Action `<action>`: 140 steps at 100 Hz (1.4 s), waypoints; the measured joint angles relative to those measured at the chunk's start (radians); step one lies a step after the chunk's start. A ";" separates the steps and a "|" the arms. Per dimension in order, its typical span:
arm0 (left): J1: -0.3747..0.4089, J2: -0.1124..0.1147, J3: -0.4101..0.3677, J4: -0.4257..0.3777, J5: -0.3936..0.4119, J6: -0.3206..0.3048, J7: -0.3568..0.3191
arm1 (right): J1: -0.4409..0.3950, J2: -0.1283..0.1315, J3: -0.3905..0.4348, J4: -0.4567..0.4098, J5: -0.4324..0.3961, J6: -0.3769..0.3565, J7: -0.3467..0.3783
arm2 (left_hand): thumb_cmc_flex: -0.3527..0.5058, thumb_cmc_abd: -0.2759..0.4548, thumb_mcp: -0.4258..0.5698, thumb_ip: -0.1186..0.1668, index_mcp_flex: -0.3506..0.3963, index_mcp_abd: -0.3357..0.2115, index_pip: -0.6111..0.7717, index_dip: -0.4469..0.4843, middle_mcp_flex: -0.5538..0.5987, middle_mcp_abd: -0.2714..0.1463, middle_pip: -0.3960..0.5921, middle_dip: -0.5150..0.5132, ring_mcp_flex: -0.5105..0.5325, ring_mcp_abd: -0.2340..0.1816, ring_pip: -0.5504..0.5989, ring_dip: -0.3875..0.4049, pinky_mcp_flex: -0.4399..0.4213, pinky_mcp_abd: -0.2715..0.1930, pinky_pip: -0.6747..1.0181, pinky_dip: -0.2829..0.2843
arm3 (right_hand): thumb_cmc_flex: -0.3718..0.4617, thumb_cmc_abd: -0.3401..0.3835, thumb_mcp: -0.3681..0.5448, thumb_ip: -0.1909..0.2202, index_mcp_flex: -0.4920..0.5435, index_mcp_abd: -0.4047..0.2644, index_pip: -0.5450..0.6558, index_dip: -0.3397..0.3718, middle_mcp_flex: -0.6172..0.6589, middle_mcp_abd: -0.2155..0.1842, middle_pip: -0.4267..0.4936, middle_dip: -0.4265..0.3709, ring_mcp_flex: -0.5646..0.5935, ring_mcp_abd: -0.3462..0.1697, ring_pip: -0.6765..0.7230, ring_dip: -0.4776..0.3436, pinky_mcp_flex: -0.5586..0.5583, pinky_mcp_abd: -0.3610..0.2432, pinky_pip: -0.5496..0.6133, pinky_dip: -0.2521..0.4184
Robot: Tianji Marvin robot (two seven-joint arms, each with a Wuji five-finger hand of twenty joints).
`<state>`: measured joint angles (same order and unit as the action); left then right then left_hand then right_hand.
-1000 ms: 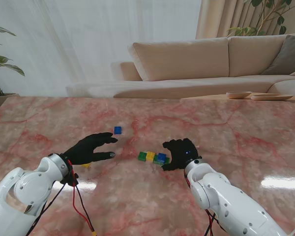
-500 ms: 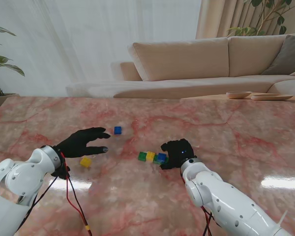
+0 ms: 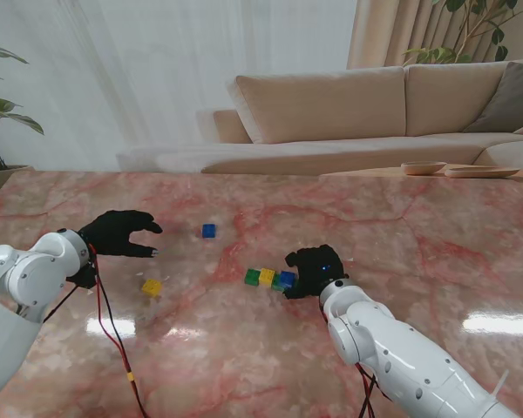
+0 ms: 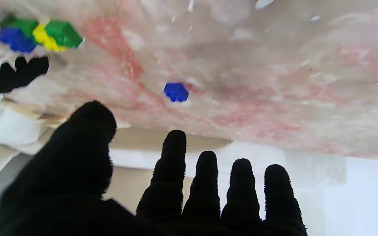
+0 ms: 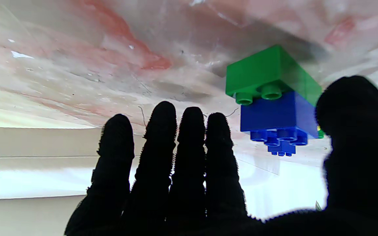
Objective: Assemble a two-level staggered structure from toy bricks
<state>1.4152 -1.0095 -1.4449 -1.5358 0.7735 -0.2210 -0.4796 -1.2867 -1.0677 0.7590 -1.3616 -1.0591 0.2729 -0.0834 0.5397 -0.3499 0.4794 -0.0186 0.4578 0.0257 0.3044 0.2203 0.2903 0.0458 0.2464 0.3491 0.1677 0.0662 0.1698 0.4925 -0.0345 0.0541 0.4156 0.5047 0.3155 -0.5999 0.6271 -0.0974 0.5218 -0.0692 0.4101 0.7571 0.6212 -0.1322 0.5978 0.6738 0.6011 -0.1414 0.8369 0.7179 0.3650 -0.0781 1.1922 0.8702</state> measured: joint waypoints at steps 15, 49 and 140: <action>-0.029 0.021 0.011 0.043 0.065 -0.067 -0.044 | 0.006 0.000 -0.004 0.003 0.010 0.000 0.002 | 0.001 -0.180 0.233 -0.053 -0.024 -0.088 0.007 0.011 -0.043 -0.007 0.017 0.038 -0.019 0.000 0.015 0.025 -0.014 -0.006 -0.108 0.024 | 0.000 0.000 0.000 0.000 0.000 0.000 0.000 0.000 0.000 0.000 0.000 0.000 0.000 0.000 0.000 0.000 -0.001 0.000 0.000 0.000; -0.039 0.053 0.031 0.094 0.125 -0.123 -0.151 | 0.021 -0.006 -0.028 0.026 0.029 0.016 -0.011 | 0.003 -0.315 0.334 -0.088 -0.154 -0.160 -0.084 -0.041 -0.090 -0.014 -0.083 0.010 -0.084 0.001 -0.033 0.000 -0.020 -0.016 -0.280 -0.009 | 0.000 0.000 0.000 0.000 0.000 0.000 0.000 0.000 0.000 0.000 0.000 0.000 0.000 0.000 0.000 0.000 -0.003 0.000 0.000 0.000; -0.021 0.045 0.111 0.269 0.209 -0.213 0.162 | 0.023 -0.008 -0.027 0.025 0.033 0.032 0.003 | 0.055 -0.388 0.434 -0.116 -0.225 -0.231 0.077 0.026 -0.090 -0.028 -0.084 0.052 -0.084 0.001 -0.023 0.013 -0.020 -0.017 -0.280 -0.002 | 0.036 0.000 0.000 0.000 0.000 0.000 0.000 0.000 0.000 0.000 0.000 0.000 0.000 0.000 0.000 0.000 -0.003 0.003 0.000 0.000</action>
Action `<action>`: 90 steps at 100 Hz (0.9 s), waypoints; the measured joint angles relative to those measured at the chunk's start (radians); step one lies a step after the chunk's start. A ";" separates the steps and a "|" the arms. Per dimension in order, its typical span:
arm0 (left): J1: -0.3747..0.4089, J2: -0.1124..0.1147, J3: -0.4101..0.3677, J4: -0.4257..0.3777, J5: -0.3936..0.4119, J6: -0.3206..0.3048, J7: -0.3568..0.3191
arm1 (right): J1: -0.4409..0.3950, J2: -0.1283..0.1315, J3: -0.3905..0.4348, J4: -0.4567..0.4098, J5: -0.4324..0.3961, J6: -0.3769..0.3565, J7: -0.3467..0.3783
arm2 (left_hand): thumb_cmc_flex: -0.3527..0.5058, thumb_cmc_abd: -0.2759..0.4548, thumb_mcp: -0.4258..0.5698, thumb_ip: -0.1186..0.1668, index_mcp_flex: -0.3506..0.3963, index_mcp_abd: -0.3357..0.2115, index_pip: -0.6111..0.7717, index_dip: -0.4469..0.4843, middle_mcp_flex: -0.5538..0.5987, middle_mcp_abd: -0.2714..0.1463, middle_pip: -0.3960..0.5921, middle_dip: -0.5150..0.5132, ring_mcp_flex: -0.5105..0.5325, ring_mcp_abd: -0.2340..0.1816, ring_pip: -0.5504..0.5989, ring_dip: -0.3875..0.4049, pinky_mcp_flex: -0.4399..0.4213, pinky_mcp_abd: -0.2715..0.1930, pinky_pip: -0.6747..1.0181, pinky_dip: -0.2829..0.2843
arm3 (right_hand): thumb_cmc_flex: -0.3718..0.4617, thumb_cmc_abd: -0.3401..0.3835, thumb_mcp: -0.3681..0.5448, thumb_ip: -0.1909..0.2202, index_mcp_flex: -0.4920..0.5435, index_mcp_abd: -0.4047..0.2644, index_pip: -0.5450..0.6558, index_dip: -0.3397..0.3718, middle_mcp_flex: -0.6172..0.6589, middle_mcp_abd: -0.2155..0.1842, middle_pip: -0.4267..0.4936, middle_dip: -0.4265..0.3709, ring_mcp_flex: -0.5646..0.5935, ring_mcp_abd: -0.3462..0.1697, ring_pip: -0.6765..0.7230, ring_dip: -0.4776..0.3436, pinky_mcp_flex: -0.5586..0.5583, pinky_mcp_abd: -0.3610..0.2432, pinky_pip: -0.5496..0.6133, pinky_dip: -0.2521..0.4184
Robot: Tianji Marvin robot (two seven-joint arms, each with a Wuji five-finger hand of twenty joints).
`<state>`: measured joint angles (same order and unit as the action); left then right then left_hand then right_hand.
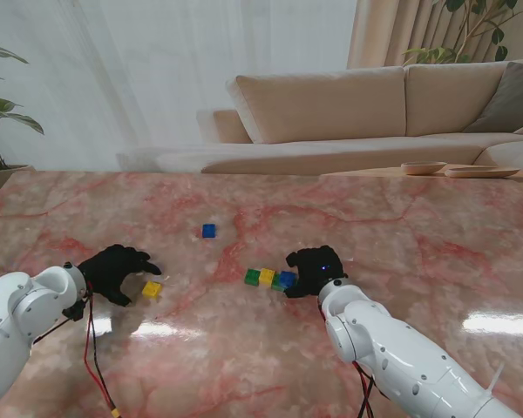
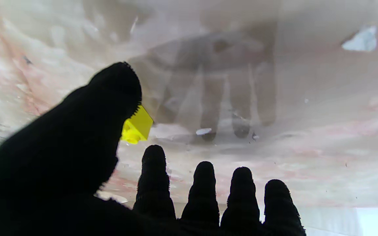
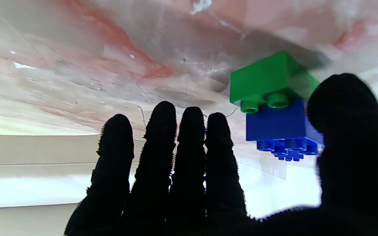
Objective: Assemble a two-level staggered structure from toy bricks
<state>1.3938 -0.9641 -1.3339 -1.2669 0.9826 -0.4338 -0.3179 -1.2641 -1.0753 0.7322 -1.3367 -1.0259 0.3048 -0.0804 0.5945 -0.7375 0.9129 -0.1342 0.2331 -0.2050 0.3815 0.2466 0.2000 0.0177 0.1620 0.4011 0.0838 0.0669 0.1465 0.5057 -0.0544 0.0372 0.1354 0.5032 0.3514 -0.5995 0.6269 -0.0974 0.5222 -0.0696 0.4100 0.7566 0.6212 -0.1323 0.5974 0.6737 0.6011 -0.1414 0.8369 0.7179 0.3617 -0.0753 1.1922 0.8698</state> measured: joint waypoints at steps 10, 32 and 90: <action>0.003 -0.004 0.007 0.007 -0.013 0.000 -0.008 | 0.001 0.000 -0.002 0.001 0.003 -0.001 0.000 | 0.000 -0.013 0.000 -0.012 -0.019 -0.004 0.106 0.065 0.000 -0.001 0.018 0.000 0.000 0.000 0.012 0.000 0.000 0.000 0.000 0.002 | 0.000 0.000 0.000 0.000 0.000 0.000 0.000 0.000 0.000 0.000 0.000 0.000 0.000 0.000 0.000 0.000 0.000 0.000 0.000 0.000; -0.004 -0.009 0.034 0.033 -0.017 -0.001 0.062 | 0.002 -0.001 -0.002 0.003 0.009 -0.001 -0.003 | -0.042 -0.034 0.009 -0.015 -0.040 -0.038 0.335 0.288 0.000 -0.002 0.035 0.000 0.000 0.000 0.024 0.000 0.000 0.000 0.000 0.016 | 0.013 0.001 0.000 0.000 0.000 0.000 0.000 0.000 0.000 0.000 0.000 0.000 0.000 0.000 0.000 0.000 0.000 0.001 0.000 0.000; -0.021 -0.036 0.084 0.108 -0.024 0.002 0.259 | 0.001 -0.001 0.002 0.004 0.006 -0.002 -0.002 | 0.029 -0.026 0.016 -0.095 0.268 -0.080 0.589 0.371 0.134 -0.014 0.226 0.013 0.062 0.000 0.146 0.016 0.000 0.000 0.124 0.102 | 0.015 0.011 -0.009 0.000 0.002 0.000 0.000 -0.009 0.004 0.000 0.000 0.000 0.000 0.000 0.000 0.000 0.003 0.001 0.000 0.000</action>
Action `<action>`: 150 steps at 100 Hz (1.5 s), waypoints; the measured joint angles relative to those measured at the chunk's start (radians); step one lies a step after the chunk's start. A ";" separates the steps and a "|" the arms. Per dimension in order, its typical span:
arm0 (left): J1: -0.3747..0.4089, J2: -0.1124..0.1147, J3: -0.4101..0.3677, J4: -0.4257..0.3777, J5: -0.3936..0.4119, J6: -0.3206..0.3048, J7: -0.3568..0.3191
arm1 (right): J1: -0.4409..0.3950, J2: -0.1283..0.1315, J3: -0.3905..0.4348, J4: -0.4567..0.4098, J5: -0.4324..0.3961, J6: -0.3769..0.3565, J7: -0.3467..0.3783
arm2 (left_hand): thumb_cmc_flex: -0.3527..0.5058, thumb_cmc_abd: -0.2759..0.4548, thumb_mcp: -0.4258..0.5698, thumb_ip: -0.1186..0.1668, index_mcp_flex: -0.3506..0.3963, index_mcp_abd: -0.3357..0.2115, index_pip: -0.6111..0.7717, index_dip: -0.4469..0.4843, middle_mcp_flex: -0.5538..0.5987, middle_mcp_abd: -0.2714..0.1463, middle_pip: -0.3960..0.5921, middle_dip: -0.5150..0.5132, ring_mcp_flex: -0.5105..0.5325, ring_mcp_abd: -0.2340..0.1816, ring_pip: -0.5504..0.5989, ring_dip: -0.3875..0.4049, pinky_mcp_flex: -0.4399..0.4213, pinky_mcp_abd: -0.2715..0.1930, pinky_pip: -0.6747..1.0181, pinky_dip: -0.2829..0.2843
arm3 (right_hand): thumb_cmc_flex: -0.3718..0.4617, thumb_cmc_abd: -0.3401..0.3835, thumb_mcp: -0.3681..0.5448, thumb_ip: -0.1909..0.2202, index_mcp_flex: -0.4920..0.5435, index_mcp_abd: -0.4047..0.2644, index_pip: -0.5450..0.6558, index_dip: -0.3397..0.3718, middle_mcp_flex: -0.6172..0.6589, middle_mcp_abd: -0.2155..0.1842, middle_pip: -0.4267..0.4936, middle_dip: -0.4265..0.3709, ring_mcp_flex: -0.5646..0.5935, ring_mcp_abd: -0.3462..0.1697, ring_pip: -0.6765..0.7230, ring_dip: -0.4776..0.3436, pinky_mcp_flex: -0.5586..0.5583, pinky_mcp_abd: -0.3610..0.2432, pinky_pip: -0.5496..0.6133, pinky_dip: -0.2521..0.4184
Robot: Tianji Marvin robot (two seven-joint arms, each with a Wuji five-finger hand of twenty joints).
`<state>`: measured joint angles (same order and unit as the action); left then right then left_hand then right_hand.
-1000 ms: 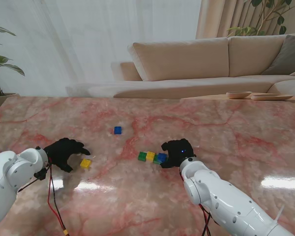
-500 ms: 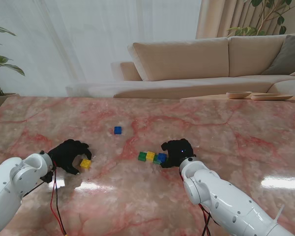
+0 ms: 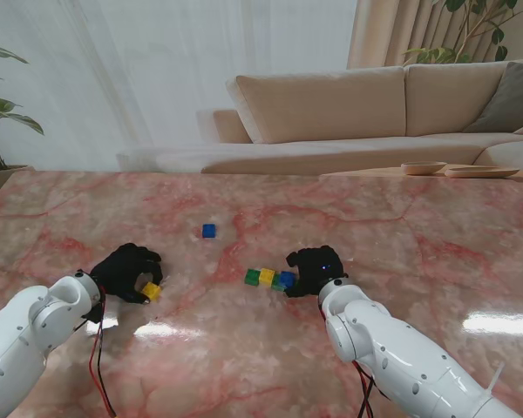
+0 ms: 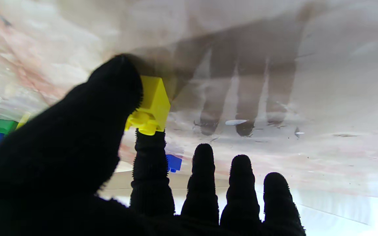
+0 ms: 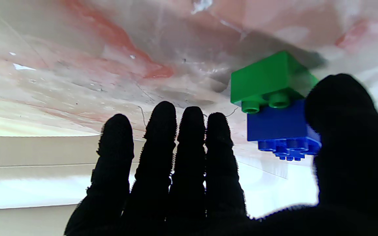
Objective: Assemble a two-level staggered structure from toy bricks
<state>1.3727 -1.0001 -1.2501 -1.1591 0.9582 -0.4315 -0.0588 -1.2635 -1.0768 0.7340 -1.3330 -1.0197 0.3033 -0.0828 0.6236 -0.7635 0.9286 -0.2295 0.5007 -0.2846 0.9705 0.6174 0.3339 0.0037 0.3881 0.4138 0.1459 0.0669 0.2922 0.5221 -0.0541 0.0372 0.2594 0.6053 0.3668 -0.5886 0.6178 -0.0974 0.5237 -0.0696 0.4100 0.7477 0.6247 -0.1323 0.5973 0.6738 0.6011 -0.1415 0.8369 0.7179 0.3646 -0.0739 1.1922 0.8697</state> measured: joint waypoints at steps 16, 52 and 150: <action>-0.004 -0.003 0.012 0.014 0.020 0.006 0.065 | 0.000 0.000 -0.001 0.001 0.000 0.000 0.000 | 0.012 -0.012 -0.053 -0.013 0.063 0.005 0.000 -0.138 0.075 -0.001 0.010 0.000 0.046 0.000 0.043 0.000 0.010 0.001 0.088 -0.044 | 0.000 0.001 0.000 0.000 0.021 -0.004 0.004 0.000 0.011 0.000 0.000 0.000 0.000 0.000 0.000 0.000 0.005 0.001 0.000 0.000; 0.023 -0.014 0.008 -0.056 0.037 0.052 0.101 | -0.003 0.001 0.005 0.001 -0.007 0.000 0.002 | 0.012 -0.014 -0.065 -0.013 0.123 0.087 -0.001 -0.227 0.201 -0.001 0.043 0.014 0.096 0.000 0.057 0.007 0.020 0.008 0.199 -0.094 | 0.011 0.002 0.000 0.000 0.023 -0.014 0.004 0.000 0.036 -0.001 -0.001 0.000 0.040 0.000 0.001 0.000 0.014 0.001 0.000 0.000; -0.157 -0.067 0.389 -0.279 -0.110 0.379 0.038 | -0.002 -0.005 0.000 0.034 0.007 -0.006 -0.056 | 0.012 0.032 -0.152 -0.014 0.146 0.135 -0.004 -0.264 0.224 -0.003 0.046 0.043 0.121 0.000 0.055 0.017 0.020 0.019 0.215 -0.115 | 0.011 0.017 -0.001 0.000 0.061 -0.017 0.023 -0.006 0.061 -0.005 -0.010 0.000 0.046 0.000 0.001 0.000 0.025 0.007 0.000 0.000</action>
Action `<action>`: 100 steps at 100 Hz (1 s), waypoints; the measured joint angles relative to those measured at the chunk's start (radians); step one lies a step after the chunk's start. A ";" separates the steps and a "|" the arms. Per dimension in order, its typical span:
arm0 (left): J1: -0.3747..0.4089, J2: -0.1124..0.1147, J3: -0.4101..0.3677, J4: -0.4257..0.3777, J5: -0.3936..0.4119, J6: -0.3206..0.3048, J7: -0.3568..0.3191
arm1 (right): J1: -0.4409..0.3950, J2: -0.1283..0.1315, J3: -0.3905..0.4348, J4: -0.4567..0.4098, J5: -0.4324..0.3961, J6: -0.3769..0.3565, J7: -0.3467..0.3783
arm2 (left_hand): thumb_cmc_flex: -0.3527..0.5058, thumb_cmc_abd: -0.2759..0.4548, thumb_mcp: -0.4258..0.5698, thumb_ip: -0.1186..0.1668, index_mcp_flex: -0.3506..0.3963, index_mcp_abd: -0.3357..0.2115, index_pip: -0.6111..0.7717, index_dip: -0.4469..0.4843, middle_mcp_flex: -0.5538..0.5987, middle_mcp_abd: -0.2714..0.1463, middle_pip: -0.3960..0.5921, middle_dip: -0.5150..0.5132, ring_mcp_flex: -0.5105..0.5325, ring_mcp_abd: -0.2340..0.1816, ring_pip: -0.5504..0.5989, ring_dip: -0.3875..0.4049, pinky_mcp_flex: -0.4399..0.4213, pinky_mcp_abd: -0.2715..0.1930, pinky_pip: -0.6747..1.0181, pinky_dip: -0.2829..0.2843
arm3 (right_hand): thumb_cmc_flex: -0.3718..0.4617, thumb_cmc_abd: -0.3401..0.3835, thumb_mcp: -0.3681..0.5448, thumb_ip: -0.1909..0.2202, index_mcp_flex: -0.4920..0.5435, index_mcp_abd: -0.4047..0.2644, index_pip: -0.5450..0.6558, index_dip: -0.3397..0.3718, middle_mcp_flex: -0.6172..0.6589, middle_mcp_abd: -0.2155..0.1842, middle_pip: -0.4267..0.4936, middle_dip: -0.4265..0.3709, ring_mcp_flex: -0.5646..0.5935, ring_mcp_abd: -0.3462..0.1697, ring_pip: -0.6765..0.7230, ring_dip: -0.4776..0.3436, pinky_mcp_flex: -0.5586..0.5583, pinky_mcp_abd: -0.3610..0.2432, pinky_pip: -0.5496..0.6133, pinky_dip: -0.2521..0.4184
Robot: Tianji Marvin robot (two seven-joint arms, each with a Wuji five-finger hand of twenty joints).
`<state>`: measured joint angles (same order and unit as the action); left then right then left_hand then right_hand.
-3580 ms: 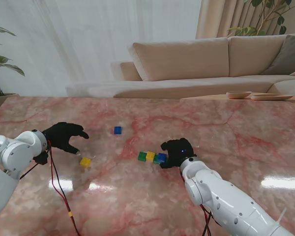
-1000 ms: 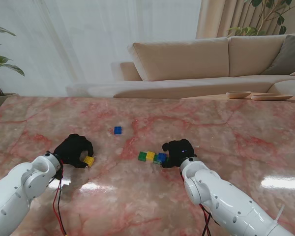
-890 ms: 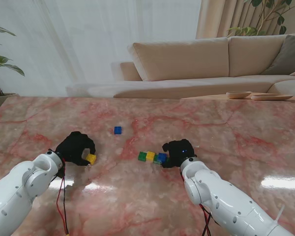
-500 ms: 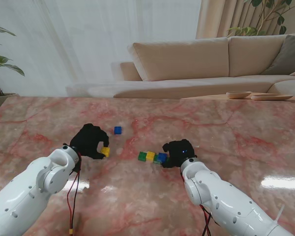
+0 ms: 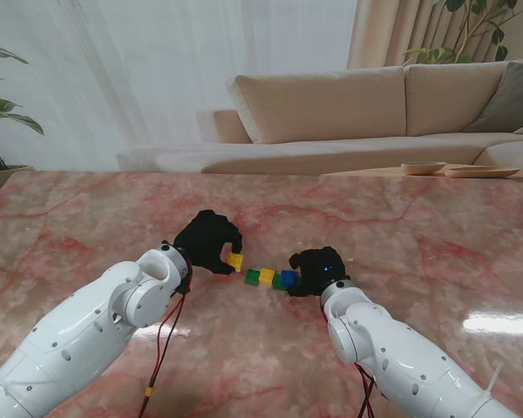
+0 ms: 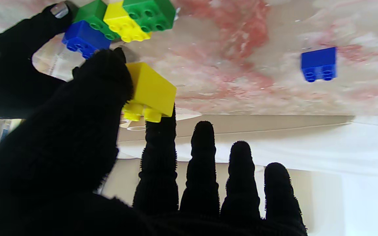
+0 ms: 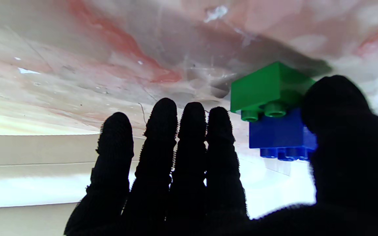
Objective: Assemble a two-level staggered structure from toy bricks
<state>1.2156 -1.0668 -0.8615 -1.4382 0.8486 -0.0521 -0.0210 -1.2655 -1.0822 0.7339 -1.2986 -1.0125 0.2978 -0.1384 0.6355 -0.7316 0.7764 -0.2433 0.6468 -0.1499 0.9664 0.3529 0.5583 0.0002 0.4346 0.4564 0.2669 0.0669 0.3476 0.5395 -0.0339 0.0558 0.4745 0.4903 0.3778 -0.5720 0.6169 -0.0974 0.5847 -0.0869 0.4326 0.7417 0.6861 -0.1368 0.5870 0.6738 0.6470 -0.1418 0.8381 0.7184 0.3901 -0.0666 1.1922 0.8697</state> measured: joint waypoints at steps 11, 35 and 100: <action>-0.039 -0.010 0.061 0.021 -0.012 0.015 0.007 | -0.001 -0.001 0.000 0.004 0.002 0.001 -0.012 | 0.000 0.009 -0.010 0.000 0.000 0.004 0.000 0.001 0.000 0.000 0.000 0.000 0.000 0.000 0.000 0.002 0.000 0.000 0.000 0.000 | 0.000 0.000 0.000 0.000 0.002 -0.010 0.002 0.000 0.011 -0.002 0.000 0.000 0.029 0.000 0.009 0.000 0.012 0.000 0.011 0.000; -0.106 -0.037 0.162 0.081 -0.070 0.041 0.023 | 0.002 -0.009 -0.005 0.026 0.009 0.010 -0.053 | 0.000 0.010 -0.010 0.000 0.000 0.007 -0.002 0.001 0.000 0.000 0.000 0.008 0.000 0.001 0.000 0.002 0.000 0.000 0.000 0.000 | 0.016 0.005 0.013 0.000 0.048 -0.024 0.040 0.000 0.061 -0.006 0.010 0.000 0.069 -0.002 0.023 0.011 0.047 0.000 0.037 0.000; -0.158 -0.059 0.226 0.125 -0.088 0.057 0.022 | 0.012 -0.025 -0.034 0.057 0.016 0.055 -0.126 | 0.000 0.021 -0.033 0.000 0.001 0.007 -0.010 0.019 0.000 0.000 -0.001 0.010 0.000 0.007 0.000 0.004 -0.007 0.000 -0.034 0.000 | 0.050 -0.007 -0.031 -0.027 0.169 -0.123 0.274 0.064 0.210 -0.044 0.084 0.076 0.190 -0.020 0.115 0.047 0.136 0.001 0.151 -0.033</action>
<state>1.0580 -1.1260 -0.6355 -1.3135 0.7607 0.0051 0.0011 -1.2531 -1.1070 0.6994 -1.2414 -0.9966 0.3527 -0.2649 0.6352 -0.7107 0.7437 -0.2433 0.6474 -0.1427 0.9560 0.3716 0.5583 0.0002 0.4340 0.4664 0.2669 0.0738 0.3472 0.5432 -0.0412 0.0558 0.4400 0.4903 0.4281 -0.5787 0.5856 -0.1245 0.7536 -0.2097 0.7069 0.8053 0.8961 -0.1805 0.6709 0.7498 0.8368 -0.1620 0.9530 0.7650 0.5264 -0.0652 1.3431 0.8365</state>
